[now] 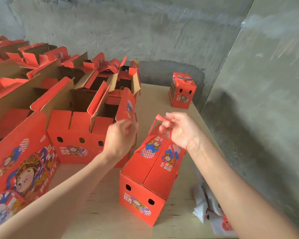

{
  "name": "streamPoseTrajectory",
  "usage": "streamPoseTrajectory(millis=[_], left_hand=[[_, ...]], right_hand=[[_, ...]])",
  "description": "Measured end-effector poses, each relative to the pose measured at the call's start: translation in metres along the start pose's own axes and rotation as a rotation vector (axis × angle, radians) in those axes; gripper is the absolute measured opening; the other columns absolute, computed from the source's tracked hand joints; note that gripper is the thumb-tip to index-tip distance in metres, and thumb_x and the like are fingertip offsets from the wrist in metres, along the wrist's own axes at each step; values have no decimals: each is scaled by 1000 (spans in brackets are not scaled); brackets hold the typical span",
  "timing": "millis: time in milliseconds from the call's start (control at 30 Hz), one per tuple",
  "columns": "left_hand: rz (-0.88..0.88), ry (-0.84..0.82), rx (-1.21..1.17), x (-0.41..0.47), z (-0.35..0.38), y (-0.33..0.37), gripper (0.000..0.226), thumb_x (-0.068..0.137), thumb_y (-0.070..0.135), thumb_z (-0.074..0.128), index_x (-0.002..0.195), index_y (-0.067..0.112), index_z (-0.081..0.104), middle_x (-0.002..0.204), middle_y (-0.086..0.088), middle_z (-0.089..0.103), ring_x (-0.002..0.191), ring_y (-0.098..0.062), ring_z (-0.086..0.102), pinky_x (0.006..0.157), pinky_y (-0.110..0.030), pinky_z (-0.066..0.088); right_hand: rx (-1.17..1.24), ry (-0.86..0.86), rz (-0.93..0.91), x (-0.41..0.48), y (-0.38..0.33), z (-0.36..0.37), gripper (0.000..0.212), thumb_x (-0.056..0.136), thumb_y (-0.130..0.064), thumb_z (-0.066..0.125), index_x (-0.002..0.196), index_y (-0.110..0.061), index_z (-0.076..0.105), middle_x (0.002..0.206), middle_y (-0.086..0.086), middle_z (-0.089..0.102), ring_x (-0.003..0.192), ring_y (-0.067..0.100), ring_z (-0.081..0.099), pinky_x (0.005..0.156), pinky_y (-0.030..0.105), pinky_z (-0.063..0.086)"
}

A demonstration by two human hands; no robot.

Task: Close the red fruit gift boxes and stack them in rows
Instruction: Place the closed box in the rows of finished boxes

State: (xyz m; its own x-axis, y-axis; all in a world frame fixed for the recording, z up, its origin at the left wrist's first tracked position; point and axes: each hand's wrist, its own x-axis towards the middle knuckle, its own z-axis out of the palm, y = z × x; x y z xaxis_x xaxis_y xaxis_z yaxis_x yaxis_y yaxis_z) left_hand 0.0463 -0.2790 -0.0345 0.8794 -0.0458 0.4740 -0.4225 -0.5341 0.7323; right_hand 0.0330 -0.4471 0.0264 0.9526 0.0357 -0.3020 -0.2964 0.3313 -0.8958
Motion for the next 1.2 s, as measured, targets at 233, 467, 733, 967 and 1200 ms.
streamPoseTrajectory(millis=[233,467,733,967,1200], left_hand=[[84,-491,-10,-52,11,-55,29,94,15,56,121,14,64,143,3,40,132,-10,40,103,-8,25],[258,-174,120,-38,25,-45,17,89,6,61,103,5,70,118,-15,55,104,-33,56,89,-39,48],[286,-795,413,0,54,-53,58,101,34,38,151,16,15,160,1,0,146,-11,-5,117,-24,3],[357,-677,418,8,56,-64,52,96,32,49,145,20,36,150,-4,23,138,-20,19,111,-29,25],[323,-602,343,20,69,-60,34,91,20,58,124,13,52,128,1,50,122,-16,41,95,-18,31]], right_hand=[[-77,151,30,18,-25,10,32,92,-17,43,60,-17,41,34,-9,28,34,8,39,66,27,40],[-302,162,-128,53,-58,24,35,91,-23,51,57,-19,40,36,-9,32,39,11,41,61,26,41],[-517,392,-188,82,-51,10,25,87,-14,58,63,-15,52,39,-7,45,49,14,49,56,23,39],[-1467,449,-367,58,43,-36,48,86,-25,63,128,-5,51,126,13,53,119,26,48,102,36,37],[-1671,253,-590,57,110,-71,44,91,-23,51,136,-21,51,148,13,37,138,42,28,111,58,24]])
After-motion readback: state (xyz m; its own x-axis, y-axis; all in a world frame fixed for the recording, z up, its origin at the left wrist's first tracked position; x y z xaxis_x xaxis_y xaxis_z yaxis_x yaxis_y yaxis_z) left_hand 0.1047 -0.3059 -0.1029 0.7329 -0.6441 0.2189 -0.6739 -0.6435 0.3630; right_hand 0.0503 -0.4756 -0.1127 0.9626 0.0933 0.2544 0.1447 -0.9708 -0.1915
